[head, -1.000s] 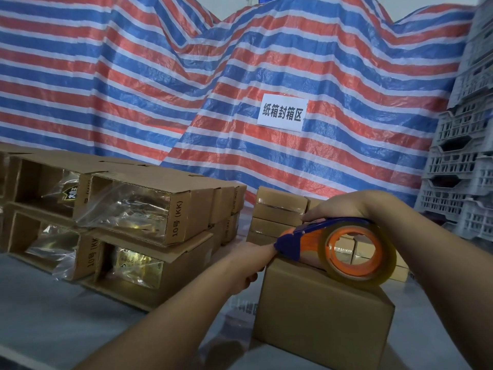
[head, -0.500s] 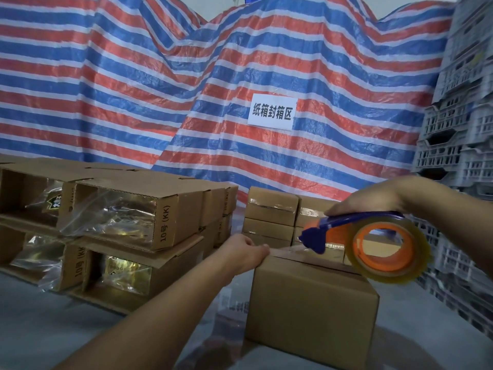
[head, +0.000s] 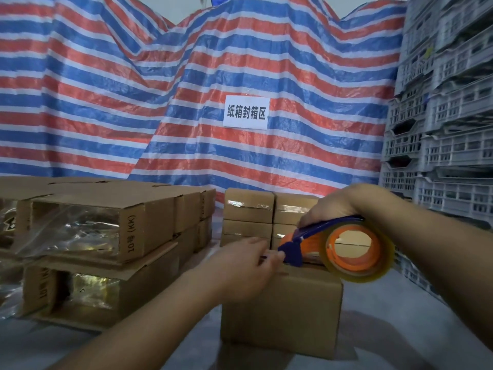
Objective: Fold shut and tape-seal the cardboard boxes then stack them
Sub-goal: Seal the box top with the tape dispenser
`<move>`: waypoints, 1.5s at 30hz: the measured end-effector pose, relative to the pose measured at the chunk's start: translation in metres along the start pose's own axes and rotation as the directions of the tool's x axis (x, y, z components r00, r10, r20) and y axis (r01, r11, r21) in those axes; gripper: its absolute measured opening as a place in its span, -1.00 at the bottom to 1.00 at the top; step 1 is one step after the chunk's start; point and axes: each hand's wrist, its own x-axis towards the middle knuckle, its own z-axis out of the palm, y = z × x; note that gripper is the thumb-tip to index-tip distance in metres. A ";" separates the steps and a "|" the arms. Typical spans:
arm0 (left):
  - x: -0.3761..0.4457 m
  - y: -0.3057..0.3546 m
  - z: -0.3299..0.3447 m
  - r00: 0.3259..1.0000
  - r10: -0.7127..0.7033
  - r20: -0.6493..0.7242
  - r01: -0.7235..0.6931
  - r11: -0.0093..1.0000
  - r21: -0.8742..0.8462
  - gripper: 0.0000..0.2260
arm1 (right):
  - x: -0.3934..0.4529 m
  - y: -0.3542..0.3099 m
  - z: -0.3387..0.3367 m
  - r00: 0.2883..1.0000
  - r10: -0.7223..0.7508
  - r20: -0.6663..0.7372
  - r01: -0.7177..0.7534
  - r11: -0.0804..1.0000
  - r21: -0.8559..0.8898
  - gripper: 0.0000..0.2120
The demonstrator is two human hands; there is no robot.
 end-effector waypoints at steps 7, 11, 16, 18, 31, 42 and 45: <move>-0.002 -0.002 0.007 0.995 -0.005 0.104 -0.015 0.980 0.198 -0.28 | -0.004 0.016 -0.003 0.998 -0.048 -0.033 0.050 0.997 0.051 -0.72; -0.002 -0.003 0.009 0.994 -0.010 0.113 -0.013 0.980 0.201 -0.28 | -0.007 0.037 -0.004 0.997 -0.029 -0.077 0.042 0.985 0.169 -0.79; -0.003 -0.005 0.009 0.993 -0.001 0.115 -0.024 0.976 0.215 -0.28 | -0.014 0.065 0.005 0.998 -0.027 -0.051 0.037 0.978 0.207 -0.83; -0.003 -0.005 0.010 0.993 0.000 0.114 -0.025 0.977 0.211 -0.28 | -0.013 0.075 0.014 0.998 -0.011 -0.065 0.027 0.967 0.252 -0.74; 0.017 0.045 0.005 0.978 0.010 0.208 -0.067 0.961 0.270 -0.18 | -0.011 0.080 0.041 0.983 0.064 -0.172 -0.017 0.964 0.264 -0.71; 0.018 0.045 0.019 0.979 0.042 0.198 -0.100 0.951 0.292 -0.21 | -0.043 0.113 0.032 0.986 0.077 -0.150 -0.014 0.923 0.385 -0.58; 0.018 0.044 0.019 0.974 0.044 0.221 -0.108 0.952 0.286 -0.22 | -0.036 0.116 0.055 0.984 0.100 -0.145 -0.035 0.918 0.394 -0.53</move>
